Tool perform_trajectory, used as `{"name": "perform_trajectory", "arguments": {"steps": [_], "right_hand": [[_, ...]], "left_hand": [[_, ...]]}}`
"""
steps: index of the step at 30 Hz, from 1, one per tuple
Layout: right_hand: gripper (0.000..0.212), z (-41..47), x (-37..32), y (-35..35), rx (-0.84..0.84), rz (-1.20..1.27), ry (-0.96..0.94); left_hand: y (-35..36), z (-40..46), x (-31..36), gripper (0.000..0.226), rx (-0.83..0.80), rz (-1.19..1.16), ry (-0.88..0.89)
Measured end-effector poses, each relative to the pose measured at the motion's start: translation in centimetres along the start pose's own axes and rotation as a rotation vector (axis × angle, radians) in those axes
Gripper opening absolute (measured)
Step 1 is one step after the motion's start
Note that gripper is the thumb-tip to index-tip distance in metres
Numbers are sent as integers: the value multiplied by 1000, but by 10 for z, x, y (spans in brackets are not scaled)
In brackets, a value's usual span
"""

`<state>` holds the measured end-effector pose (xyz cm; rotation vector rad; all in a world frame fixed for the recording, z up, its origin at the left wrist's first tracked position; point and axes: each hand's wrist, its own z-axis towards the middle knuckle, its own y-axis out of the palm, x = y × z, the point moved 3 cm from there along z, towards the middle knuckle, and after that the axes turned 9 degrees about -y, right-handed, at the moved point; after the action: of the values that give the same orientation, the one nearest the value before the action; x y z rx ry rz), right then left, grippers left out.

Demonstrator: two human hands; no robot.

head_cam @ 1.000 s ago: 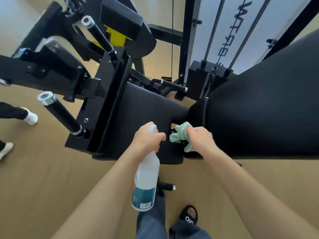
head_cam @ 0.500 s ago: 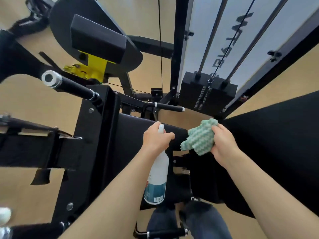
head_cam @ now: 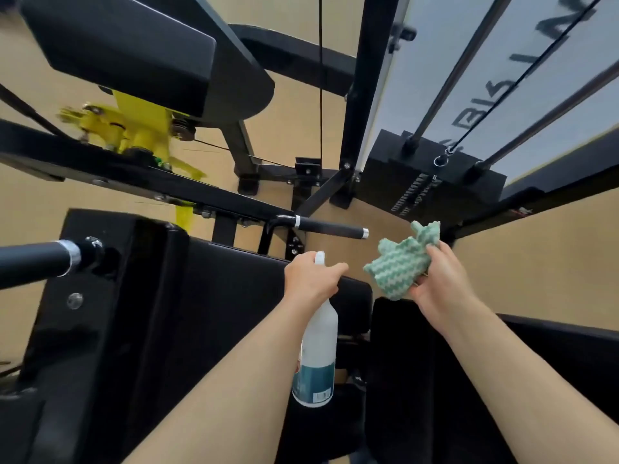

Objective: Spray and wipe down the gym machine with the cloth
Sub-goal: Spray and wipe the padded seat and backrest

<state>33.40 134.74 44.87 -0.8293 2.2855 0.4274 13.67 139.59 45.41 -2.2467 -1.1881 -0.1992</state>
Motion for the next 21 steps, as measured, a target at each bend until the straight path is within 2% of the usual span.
{"name": "perform_trajectory", "arguments": {"steps": [6,9,14,18,19,21], "right_hand": [[38,51,-2,22,-7,-1,-29],[38,68,-1,47,-46,-104,-109],[36,71,15,110,-235,-610,-421],[26,72,54,153,-557,-952,-546],[35,74,65,158,-662,-1110,-560],[69,81,75,160,-840,-1403,-593]], "left_hand": [[9,44,-3,34,-46,-43,-79],[6,63,-9,33,-22,-10,-81],[-6,91,-20,43,-53,40,-58],[-21,113,-35,35,-74,-1,-19],[-25,119,-41,34,-83,-30,-31],[-31,129,-50,30,-107,-92,-70]]}}
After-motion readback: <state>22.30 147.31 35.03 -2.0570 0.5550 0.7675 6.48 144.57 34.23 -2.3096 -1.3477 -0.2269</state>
